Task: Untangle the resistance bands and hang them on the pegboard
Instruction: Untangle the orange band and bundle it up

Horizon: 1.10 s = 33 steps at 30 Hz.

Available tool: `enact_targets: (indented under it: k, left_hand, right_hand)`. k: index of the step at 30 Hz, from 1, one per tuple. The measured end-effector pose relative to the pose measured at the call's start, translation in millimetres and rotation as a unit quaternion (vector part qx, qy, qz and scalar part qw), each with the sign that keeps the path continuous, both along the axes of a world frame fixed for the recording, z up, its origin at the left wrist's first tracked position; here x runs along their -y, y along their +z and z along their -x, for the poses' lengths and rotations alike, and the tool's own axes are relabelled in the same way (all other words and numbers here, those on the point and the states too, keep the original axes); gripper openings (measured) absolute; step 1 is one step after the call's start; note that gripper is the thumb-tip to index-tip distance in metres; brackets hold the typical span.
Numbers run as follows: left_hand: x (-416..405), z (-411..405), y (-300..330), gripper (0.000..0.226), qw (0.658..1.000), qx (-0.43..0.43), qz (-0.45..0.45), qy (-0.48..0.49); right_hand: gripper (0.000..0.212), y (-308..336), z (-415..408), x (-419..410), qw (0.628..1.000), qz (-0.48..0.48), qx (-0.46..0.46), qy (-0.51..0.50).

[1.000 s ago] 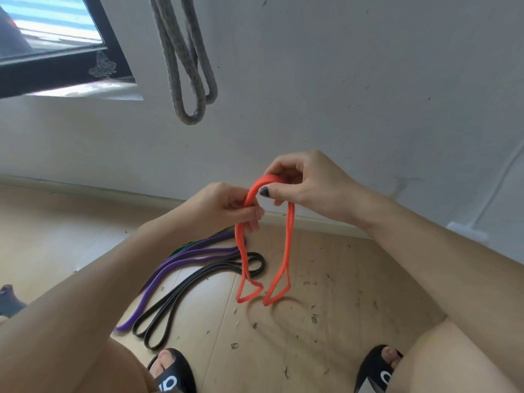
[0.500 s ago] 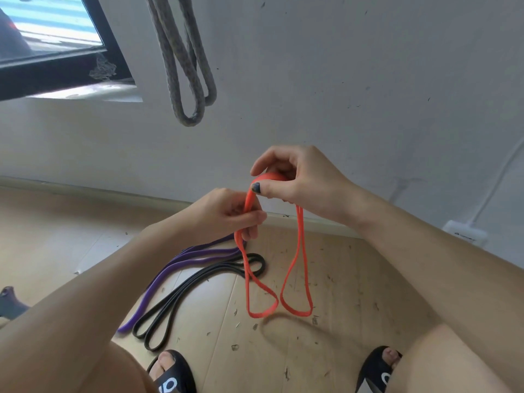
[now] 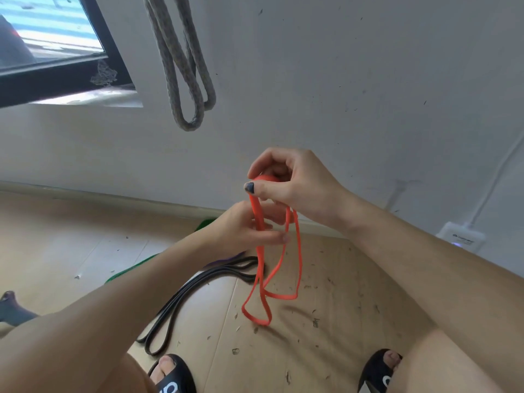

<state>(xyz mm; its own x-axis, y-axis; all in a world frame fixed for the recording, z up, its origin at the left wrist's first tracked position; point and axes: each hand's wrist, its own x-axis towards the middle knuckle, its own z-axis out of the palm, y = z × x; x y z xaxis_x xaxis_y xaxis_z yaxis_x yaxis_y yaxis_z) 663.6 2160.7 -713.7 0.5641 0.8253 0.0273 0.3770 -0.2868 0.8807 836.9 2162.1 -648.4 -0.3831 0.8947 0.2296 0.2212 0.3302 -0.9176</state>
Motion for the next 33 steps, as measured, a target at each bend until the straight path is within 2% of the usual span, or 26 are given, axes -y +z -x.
enact_targets:
  k: [3, 8, 18, 28, 33]
  left_hand:
    - [-2, -4, -1, 0.042, 1.000, 0.016, 0.023, 0.001]
    - [-3, -13, 1, 0.019, 0.999, -0.006, 0.037, 0.001]
    - [2, -18, -8, 0.019, 0.995, 0.004, 0.097, -0.010]
    - [-2, -12, -8, 0.022, 0.997, -0.022, 0.070, 0.000]
    - [-1, -11, -10, 0.021, 0.998, -0.020, 0.027, 0.057]
  right_hand:
    - [0.010, 2, 0, -1, 0.999, 0.010, -0.046, -0.002]
    - [0.009, 6, -2, -4, 0.992, 0.038, -0.118, -0.019]
    - [0.003, 12, -16, -18, 0.973, 0.075, -0.201, -0.088]
    - [0.004, 14, -23, -20, 0.967, 0.090, -0.218, -0.092]
    - [0.006, 15, -24, -21, 0.959, 0.102, -0.245, -0.094]
